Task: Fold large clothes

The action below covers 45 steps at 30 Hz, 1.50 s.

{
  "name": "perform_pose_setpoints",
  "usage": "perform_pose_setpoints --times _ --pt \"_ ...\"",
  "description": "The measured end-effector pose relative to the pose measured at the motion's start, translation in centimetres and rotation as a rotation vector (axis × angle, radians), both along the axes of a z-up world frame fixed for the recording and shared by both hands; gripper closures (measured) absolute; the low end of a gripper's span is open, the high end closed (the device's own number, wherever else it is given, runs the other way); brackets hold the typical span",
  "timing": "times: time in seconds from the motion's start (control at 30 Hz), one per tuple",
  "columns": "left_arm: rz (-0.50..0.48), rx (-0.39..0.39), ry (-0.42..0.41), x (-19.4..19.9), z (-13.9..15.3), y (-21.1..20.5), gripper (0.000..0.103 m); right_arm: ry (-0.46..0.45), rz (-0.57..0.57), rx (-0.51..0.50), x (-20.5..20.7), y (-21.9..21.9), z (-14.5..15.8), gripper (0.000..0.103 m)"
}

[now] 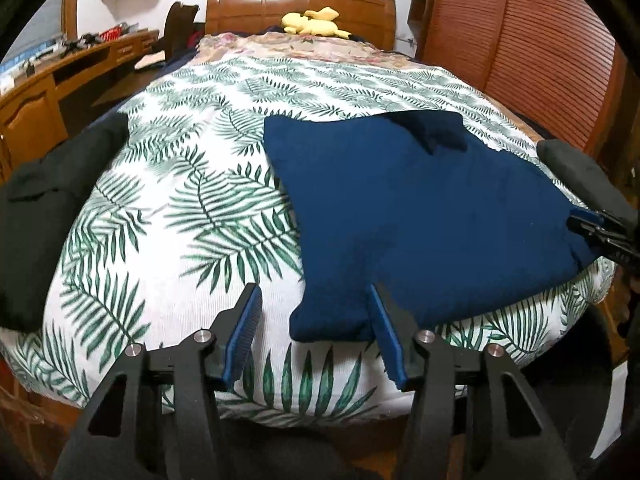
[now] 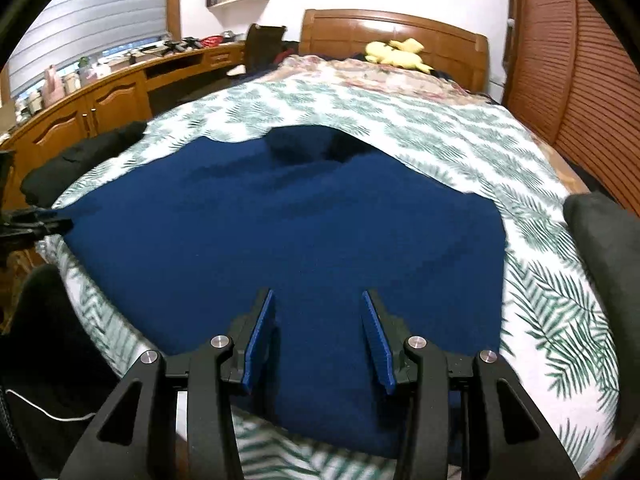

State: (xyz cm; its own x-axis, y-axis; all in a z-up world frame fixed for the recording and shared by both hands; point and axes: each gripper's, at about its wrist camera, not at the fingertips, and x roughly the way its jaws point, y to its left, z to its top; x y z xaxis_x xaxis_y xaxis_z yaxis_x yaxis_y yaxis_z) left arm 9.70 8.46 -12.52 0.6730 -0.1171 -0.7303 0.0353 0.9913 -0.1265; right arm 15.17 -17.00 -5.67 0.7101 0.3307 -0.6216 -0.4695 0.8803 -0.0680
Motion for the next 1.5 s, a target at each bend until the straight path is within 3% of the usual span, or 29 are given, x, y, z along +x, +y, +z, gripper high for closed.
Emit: perform_pose_setpoints --times 0.37,0.43,0.63,0.8,0.97,1.13,1.2,1.37,1.5 --pt "-0.006 -0.032 0.008 -0.7 -0.9 -0.1 0.047 0.051 0.169 -0.031 -0.5 7.2 -1.9 0.057" --pt "0.003 -0.055 0.008 -0.7 -1.0 0.2 0.047 0.097 0.162 -0.066 0.4 7.7 -3.4 0.057" --pt "0.008 -0.057 0.005 -0.8 -1.2 -0.1 0.048 0.078 0.158 -0.061 0.8 7.9 -3.9 0.056" --pt "-0.027 -0.112 -0.006 -0.7 -0.5 -0.7 0.088 0.076 0.167 -0.026 0.2 7.2 -4.0 0.056" --pt "-0.053 -0.087 -0.116 -0.4 3.9 -2.5 0.092 0.072 0.116 -0.026 -0.5 4.4 -2.7 0.056" --pt "-0.144 -0.068 -0.212 1.7 9.1 -7.0 0.093 0.045 0.014 0.004 -0.7 -1.4 -1.4 0.056" --pt "-0.192 -0.094 -0.237 3.2 11.1 -9.8 0.093 0.039 -0.027 0.015 -0.8 -3.7 -1.2 0.056" --pt "-0.341 -0.104 -0.274 6.9 14.5 -19.0 0.094 0.005 -0.111 0.07 -2.0 -8.9 0.3 0.056" --pt "-0.479 -0.076 -0.277 7.4 15.9 -26.6 0.094 -0.026 -0.156 0.082 -3.4 -12.6 1.3 0.056"
